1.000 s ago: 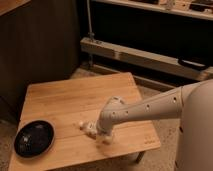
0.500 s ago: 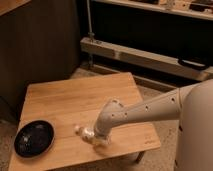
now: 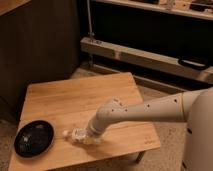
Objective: Place the bottle in the ceramic bowl
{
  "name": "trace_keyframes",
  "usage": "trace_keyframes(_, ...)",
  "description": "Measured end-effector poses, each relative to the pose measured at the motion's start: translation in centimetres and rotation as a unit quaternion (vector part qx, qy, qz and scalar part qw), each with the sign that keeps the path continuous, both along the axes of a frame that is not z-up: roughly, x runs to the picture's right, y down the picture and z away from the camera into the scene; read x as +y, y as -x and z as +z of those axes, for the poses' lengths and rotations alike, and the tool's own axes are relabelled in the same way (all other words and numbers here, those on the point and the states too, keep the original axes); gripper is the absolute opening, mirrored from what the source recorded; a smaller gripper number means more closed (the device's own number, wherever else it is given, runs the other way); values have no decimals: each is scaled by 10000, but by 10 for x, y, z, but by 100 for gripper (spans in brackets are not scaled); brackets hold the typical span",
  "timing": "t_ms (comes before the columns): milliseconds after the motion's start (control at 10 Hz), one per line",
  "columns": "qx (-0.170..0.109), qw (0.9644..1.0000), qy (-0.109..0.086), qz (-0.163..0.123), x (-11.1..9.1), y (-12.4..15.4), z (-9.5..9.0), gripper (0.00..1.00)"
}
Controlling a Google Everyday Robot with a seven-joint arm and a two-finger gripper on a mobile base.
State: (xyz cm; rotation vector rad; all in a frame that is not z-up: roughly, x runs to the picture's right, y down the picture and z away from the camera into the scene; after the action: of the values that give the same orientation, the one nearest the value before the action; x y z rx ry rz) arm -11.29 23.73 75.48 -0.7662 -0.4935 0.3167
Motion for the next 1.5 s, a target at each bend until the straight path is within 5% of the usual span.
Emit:
trace_keyframes(300, -583, 9974, 161, 395, -18, 22, -16, 0)
trace_keyframes(1100, -1409, 9887, -28, 517, -57, 105, -53, 0)
trace_keyframes(1500, -1896, 9803, 61, 543, -52, 161, -66, 0)
